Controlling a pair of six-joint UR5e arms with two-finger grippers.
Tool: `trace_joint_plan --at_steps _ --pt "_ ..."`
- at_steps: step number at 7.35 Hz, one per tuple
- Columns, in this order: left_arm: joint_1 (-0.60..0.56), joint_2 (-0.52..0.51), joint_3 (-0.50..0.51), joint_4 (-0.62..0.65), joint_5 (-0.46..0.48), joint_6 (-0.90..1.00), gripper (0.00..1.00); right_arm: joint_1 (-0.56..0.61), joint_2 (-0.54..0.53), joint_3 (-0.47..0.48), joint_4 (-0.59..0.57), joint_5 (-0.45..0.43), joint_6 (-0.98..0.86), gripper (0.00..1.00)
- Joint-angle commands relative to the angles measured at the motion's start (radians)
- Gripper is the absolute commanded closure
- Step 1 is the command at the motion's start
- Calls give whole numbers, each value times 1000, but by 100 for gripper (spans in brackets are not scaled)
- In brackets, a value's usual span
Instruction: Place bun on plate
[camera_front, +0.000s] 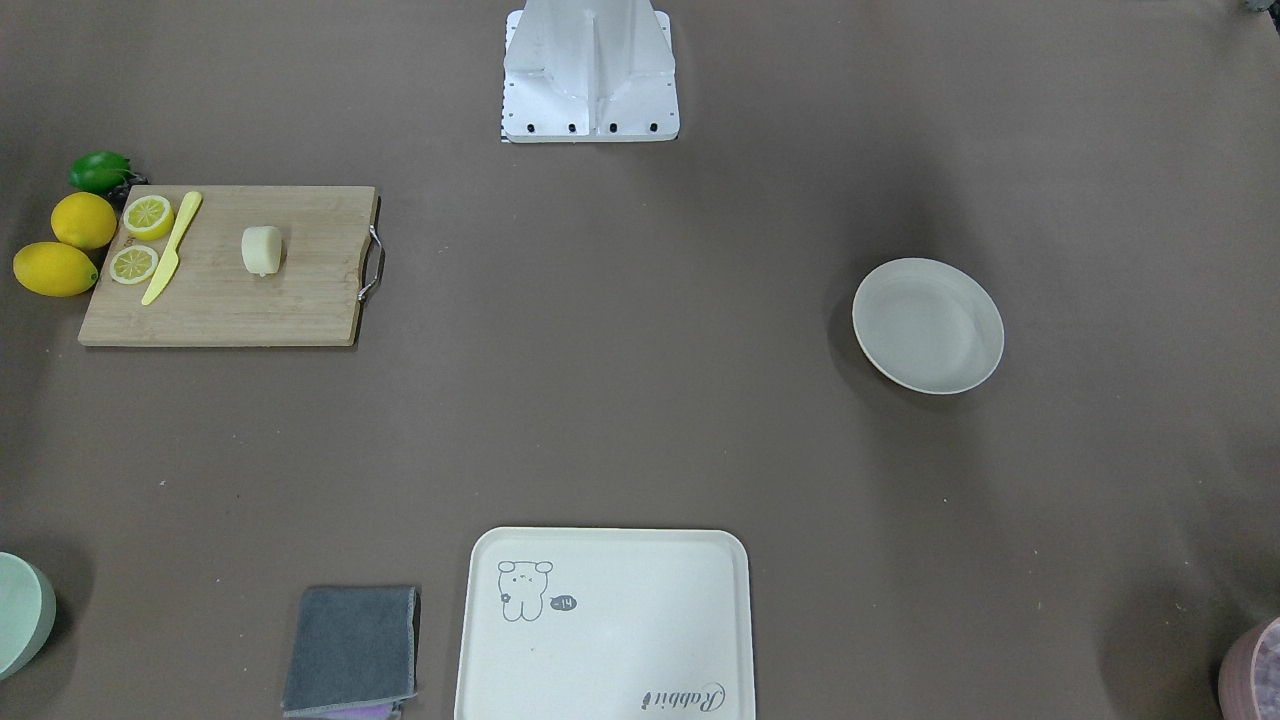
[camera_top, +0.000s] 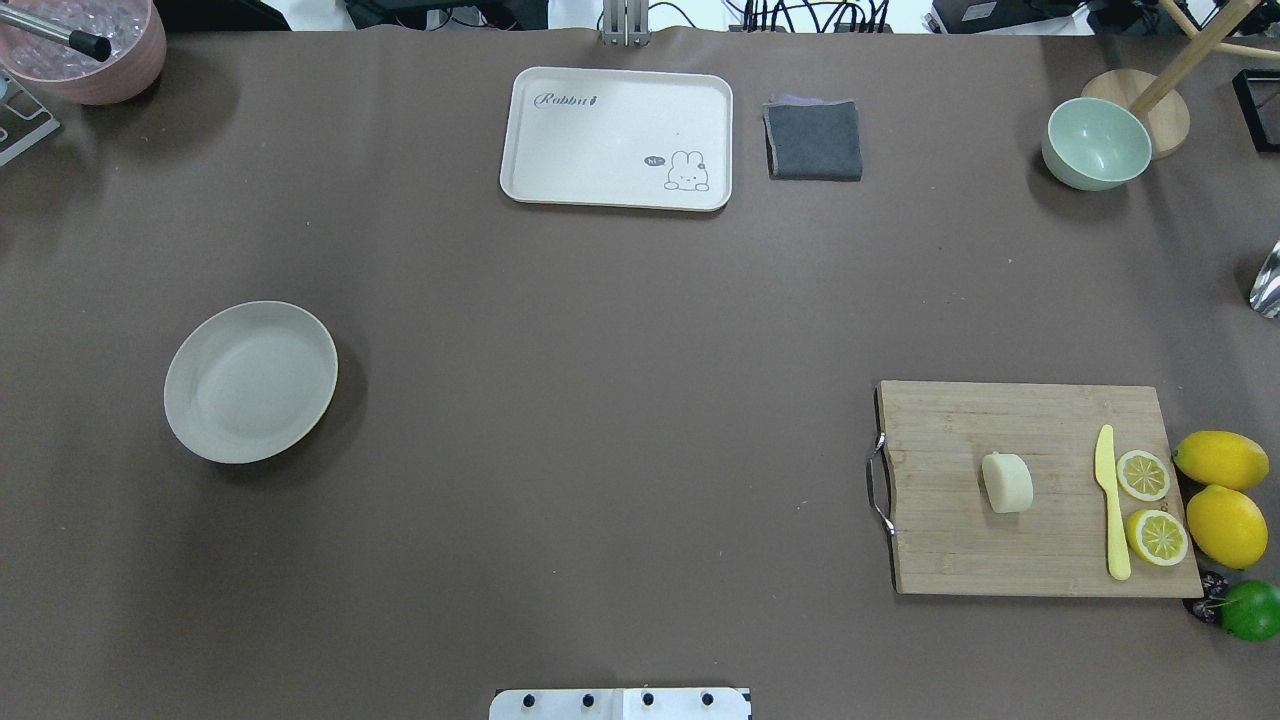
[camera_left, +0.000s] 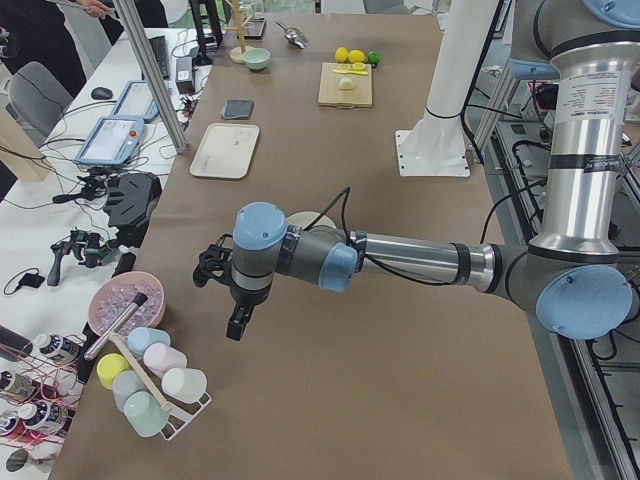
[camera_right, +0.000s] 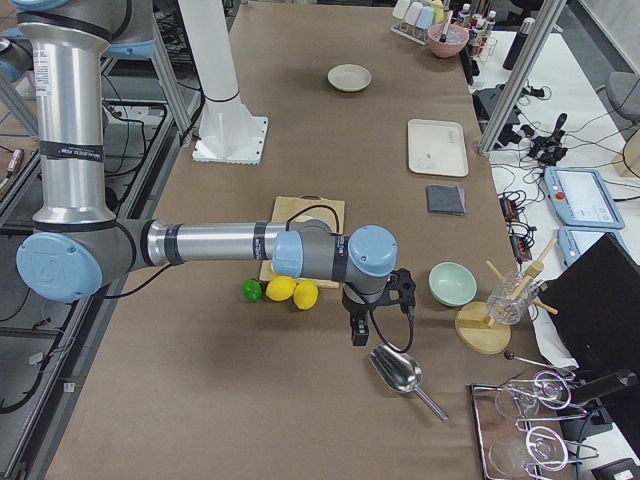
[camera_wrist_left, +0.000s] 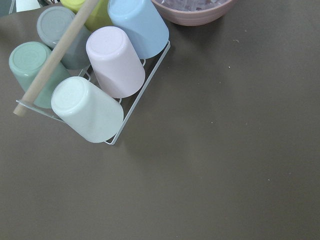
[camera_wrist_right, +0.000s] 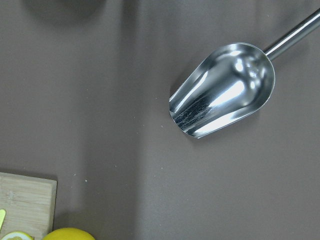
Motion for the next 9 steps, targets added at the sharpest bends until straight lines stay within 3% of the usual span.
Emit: trace_joint_plan --at_steps 1,2,4,7,9 --pt "5 -15 11 -14 -50 -75 2 -3 7 7 1 4 3 0" --pt "57 -26 0 -66 -93 -241 2 -21 21 8 2 4 41 0" --pt "213 5 -4 -320 -86 -540 2 -44 56 7 1 6 52 0" --pt "471 36 3 -566 64 -865 2 -63 84 8 48 20 54 0" --pt "646 39 12 -635 204 -988 2 -77 87 20 86 61 104 0"
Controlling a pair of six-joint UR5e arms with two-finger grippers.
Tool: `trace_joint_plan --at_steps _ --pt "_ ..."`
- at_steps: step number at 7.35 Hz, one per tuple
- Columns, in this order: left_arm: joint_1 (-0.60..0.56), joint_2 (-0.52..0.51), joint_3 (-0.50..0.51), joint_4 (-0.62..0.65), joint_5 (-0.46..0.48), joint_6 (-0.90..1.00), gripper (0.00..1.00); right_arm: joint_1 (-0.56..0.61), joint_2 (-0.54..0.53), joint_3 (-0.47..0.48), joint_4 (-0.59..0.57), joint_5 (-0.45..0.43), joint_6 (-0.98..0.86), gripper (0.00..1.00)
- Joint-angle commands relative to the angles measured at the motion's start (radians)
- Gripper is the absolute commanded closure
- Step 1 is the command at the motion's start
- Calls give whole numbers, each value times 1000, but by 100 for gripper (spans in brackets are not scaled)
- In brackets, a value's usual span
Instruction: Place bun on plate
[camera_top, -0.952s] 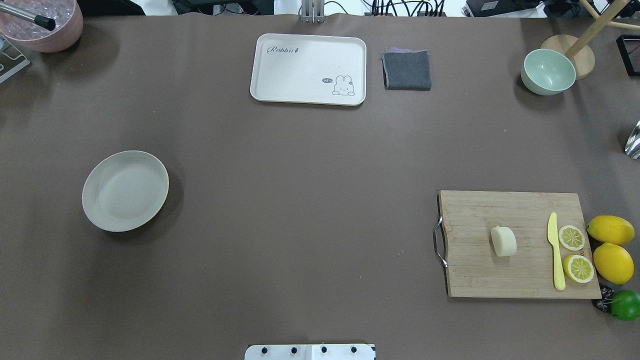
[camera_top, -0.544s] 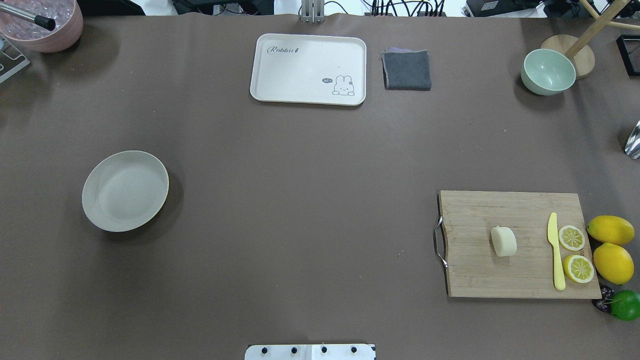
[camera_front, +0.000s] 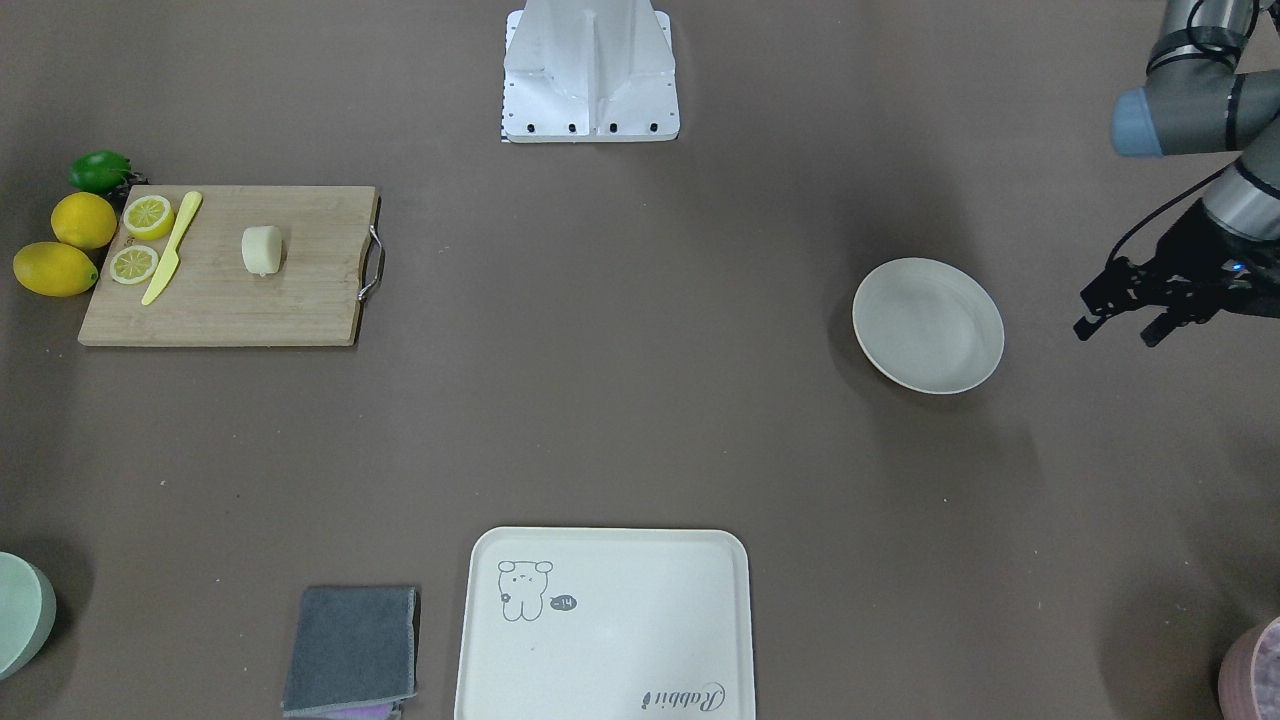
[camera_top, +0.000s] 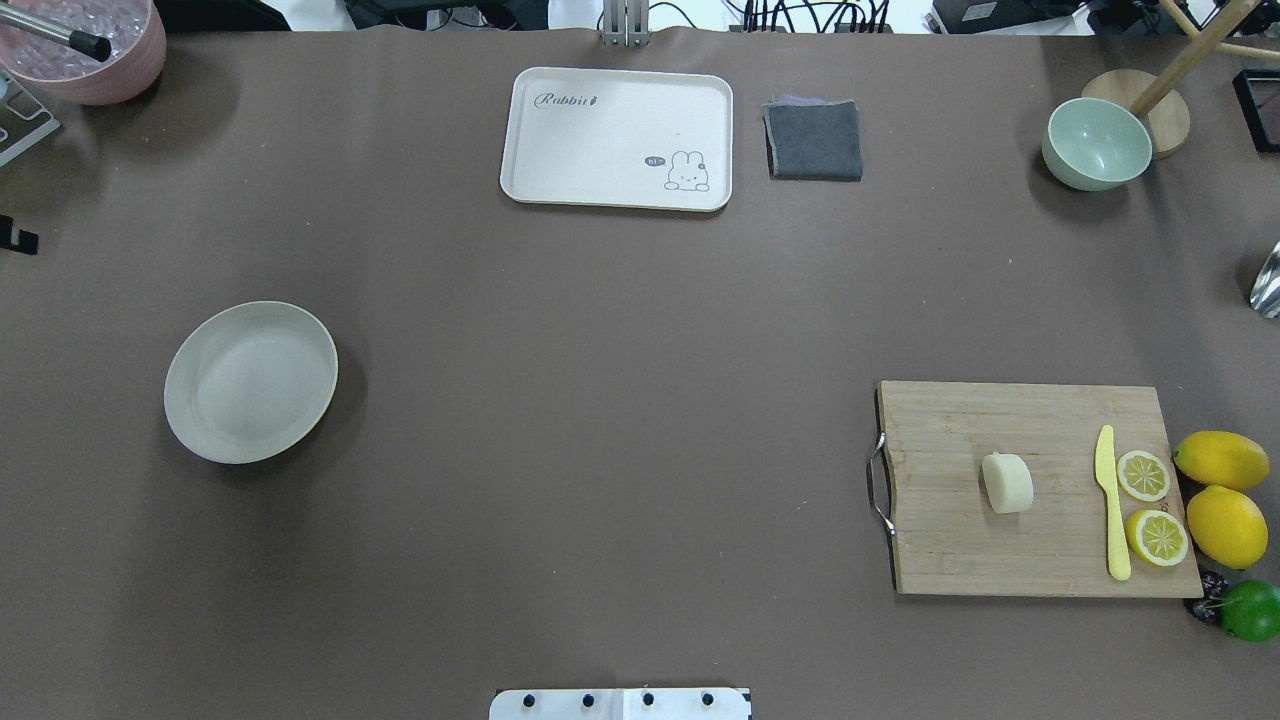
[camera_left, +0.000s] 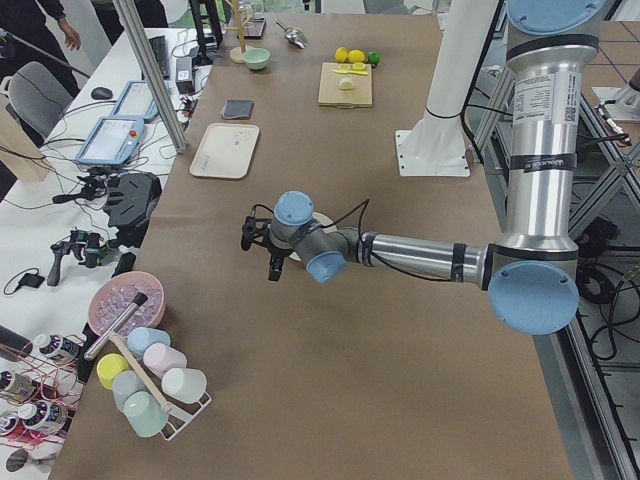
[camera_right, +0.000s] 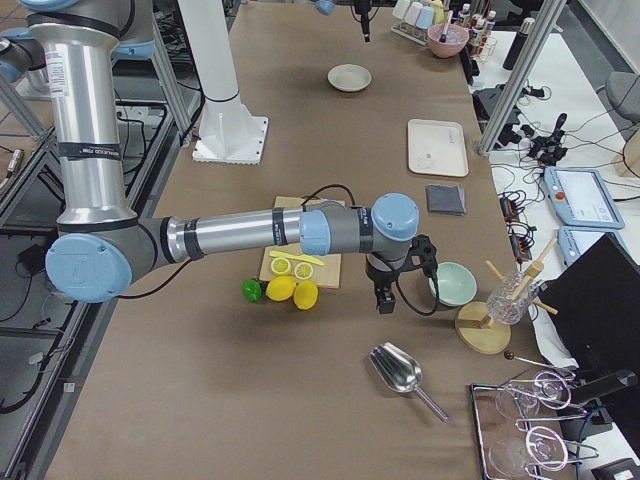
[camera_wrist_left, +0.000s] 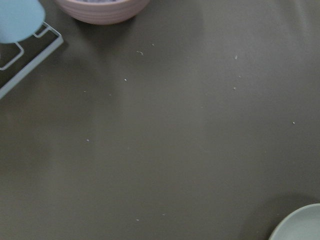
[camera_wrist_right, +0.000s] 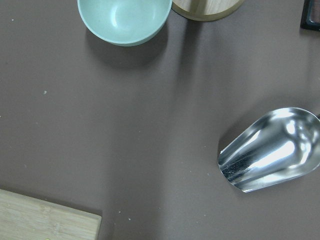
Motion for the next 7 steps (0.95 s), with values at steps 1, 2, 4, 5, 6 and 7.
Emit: trace_joint_plan --at_steps 1,2,4,5,6,7 --pt "150 1 9 -44 101 -78 2 -41 4 17 87 16 158 0" --pt "180 1 13 -46 102 -76 3 -86 3 17 180 13 281 0" --pt "210 1 21 -64 102 -75 24 -202 7 22 327 -37 496 0" --pt "212 -1 30 -67 101 -73 34 -251 33 34 349 -51 585 0" --pt "212 -4 33 -66 98 -73 47 -294 35 55 349 -54 633 0" --pt "212 -11 44 -66 89 -72 53 -316 27 68 349 -60 645 0"
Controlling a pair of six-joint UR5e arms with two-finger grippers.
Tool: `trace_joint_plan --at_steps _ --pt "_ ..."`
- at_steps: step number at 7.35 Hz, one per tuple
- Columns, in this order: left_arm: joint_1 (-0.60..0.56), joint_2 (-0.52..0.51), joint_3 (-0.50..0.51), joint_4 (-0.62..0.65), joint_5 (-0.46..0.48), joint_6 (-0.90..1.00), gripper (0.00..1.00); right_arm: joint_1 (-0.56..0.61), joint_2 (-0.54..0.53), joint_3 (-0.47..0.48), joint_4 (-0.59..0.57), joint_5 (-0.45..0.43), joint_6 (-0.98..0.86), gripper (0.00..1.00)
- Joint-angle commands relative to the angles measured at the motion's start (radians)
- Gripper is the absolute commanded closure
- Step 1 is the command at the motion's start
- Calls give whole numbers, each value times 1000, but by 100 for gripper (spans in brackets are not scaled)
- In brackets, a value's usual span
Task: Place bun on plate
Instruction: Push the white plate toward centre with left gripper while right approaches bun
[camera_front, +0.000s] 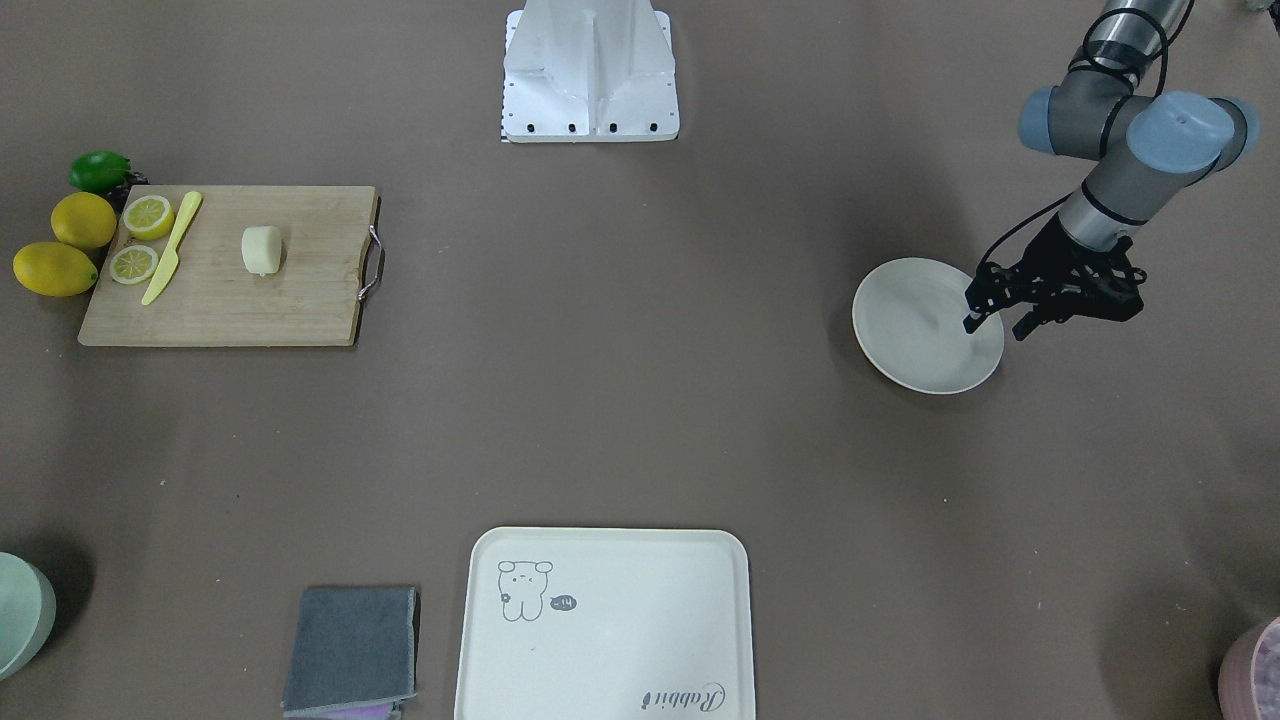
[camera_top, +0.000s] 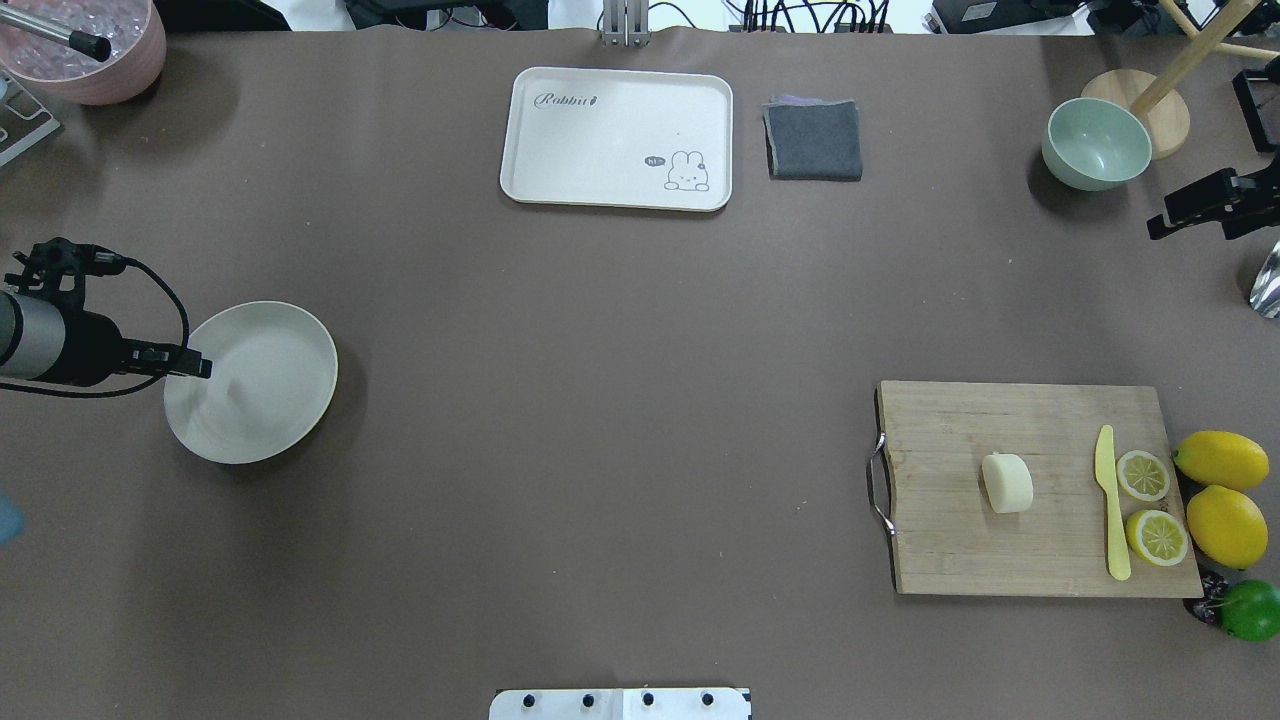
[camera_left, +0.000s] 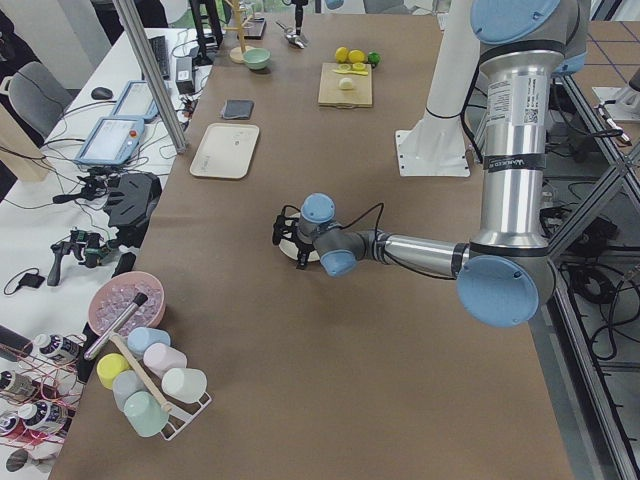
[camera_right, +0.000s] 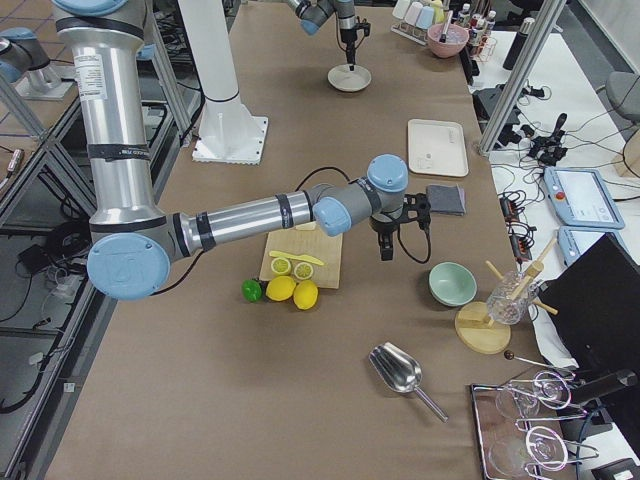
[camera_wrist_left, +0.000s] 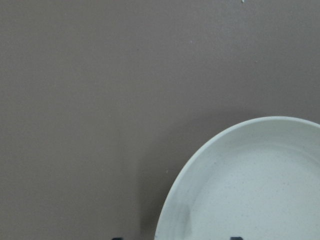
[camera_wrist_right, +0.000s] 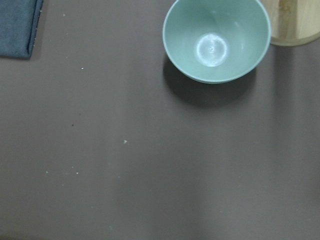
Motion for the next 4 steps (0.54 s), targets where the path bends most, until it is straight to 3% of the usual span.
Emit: trace_joint_plan --at_steps 1,2,4 --pt "1 -7 9 -1 -8 3 78 -59 -8 29 7 -11 61 0" --pt "1 -1 -3 -1 -19 1 100 -74 -28 52 9 -12 61 0" --pt "-37 8 -64 16 -85 -6 100 -102 -84 113 10 -32 69 0"
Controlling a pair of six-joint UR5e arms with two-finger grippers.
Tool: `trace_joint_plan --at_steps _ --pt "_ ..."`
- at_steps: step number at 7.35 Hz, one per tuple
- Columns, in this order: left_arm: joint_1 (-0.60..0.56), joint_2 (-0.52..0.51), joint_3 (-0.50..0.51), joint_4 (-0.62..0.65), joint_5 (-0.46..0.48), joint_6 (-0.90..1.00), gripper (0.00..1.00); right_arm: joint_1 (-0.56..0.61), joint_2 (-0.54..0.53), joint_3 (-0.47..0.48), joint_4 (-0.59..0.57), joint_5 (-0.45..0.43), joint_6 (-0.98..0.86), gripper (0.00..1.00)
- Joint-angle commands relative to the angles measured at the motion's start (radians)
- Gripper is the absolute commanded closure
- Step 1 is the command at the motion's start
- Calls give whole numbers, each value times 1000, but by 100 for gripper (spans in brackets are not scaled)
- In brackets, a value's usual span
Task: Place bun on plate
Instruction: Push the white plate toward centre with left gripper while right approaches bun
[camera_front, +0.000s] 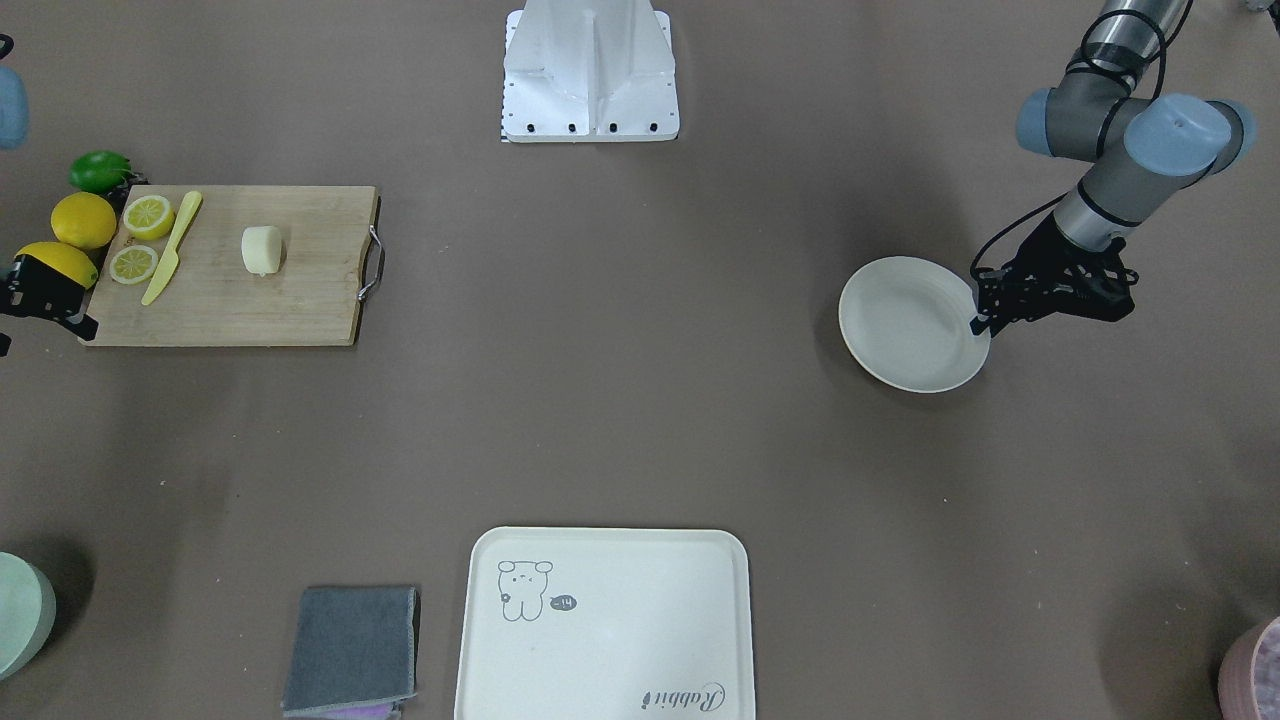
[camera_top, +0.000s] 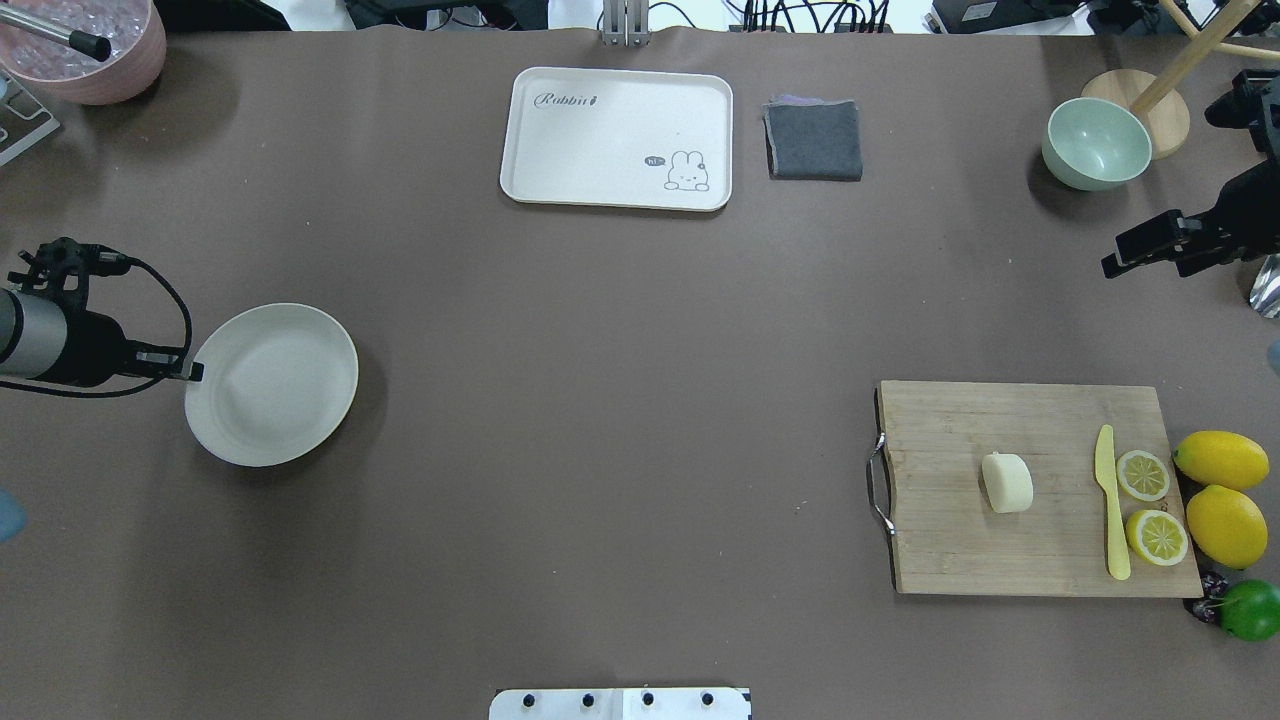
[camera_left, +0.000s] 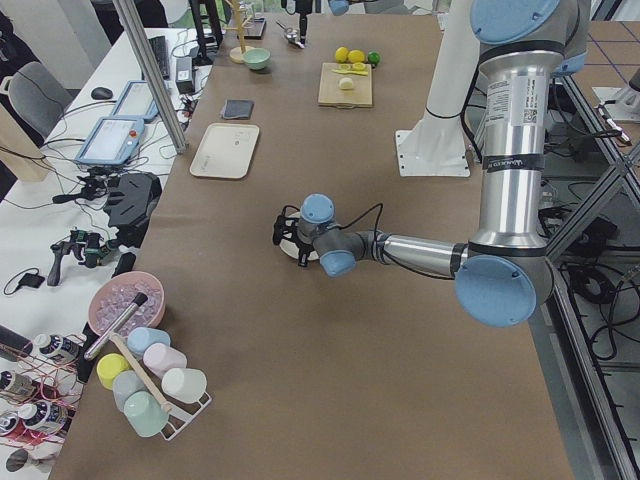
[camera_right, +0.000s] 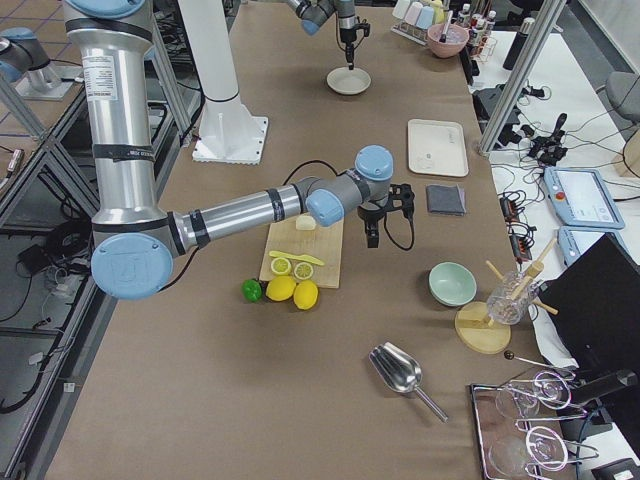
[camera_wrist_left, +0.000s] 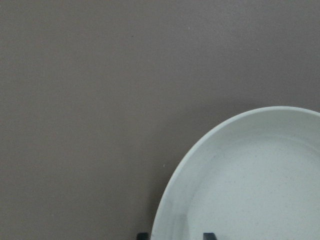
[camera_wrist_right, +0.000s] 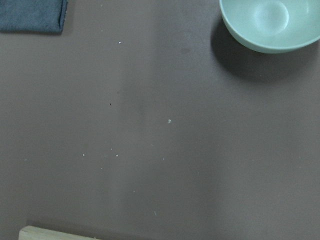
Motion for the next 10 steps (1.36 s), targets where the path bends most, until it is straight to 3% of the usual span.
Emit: trace_joint_plan --at_steps 1,4,7,8,10 --pt "-47 9 -38 15 -45 -7 100 -25 -48 50 1 -19 59 0" --pt "-119 -6 -53 13 -160 -51 100 -51 -53 78 1 -52 96 0" --pt "-107 -124 -117 129 -150 -238 100 -236 -35 146 1 -207 298 0" --pt "-98 -177 -140 188 -124 -295 100 -320 -30 177 1 -278 376 0" --pt "33 -266 -140 222 20 -422 100 -429 -22 202 1 -316 467 0"
